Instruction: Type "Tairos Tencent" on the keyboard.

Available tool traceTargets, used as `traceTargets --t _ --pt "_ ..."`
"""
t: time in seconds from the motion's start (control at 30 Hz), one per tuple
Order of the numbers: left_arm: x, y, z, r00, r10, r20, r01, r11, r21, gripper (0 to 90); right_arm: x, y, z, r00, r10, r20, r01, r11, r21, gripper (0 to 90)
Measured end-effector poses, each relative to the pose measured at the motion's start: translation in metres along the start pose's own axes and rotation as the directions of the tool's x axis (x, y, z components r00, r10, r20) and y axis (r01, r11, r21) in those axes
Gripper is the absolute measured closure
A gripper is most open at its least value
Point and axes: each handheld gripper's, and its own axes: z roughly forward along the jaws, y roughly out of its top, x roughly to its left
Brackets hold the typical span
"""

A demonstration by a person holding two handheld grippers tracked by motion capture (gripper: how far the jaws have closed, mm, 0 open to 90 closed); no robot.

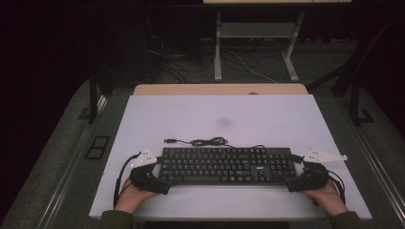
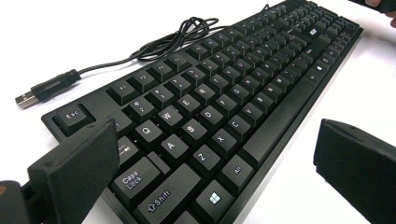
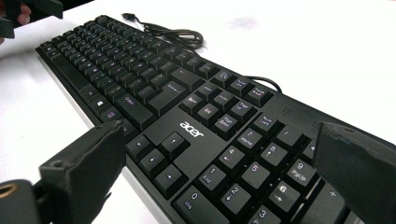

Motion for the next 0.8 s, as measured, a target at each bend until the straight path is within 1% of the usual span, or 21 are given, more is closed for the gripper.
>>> traceTargets --t 0.13,0.23,0.37,0.43,0.5,0.6,0.8 --pt "-0.001 0.001 0.002 1.0000 0.003 0.004 -0.003 1.0000 -0.001 0.0 0.000 0.002 0.000 1.0000 -0.003 -0.007 0.003 1.000 0.006 2.5" --pt "-0.002 0.002 0.002 1.0000 0.005 0.006 -0.005 1.0000 -0.005 0.0 0.000 0.003 0.000 0.9998 -0.015 -0.014 0.016 1.000 0.007 2.6" --pt "-0.002 0.002 0.002 1.0000 0.007 0.005 -0.007 1.0000 -0.005 0.0 0.001 0.007 0.002 0.9996 -0.008 -0.027 0.008 1.000 0.007 2.6" --pt "-0.002 0.002 0.002 0.9999 0.011 0.004 -0.011 0.9999 -0.009 0.0 0.002 0.009 0.004 0.9995 -0.017 -0.028 0.017 1.000 0.009 2.6" --pt "-0.002 0.001 0.002 0.9999 0.015 0.005 -0.015 0.9999 -0.001 0.0 0.004 0.011 0.006 0.9992 -0.024 -0.031 0.024 1.000 0.010 2.6" --pt "-0.001 0.000 0.003 0.9999 0.013 0.003 -0.013 0.9999 0.001 0.0 0.005 0.012 0.009 0.9989 -0.023 -0.040 0.023 1.000 0.013 2.6" --pt "-0.002 0.001 0.003 0.9999 0.015 0.001 -0.015 0.9999 0.000 0.0 0.009 0.016 0.012 0.9988 -0.020 -0.044 0.020 1.000 0.004 2.6"
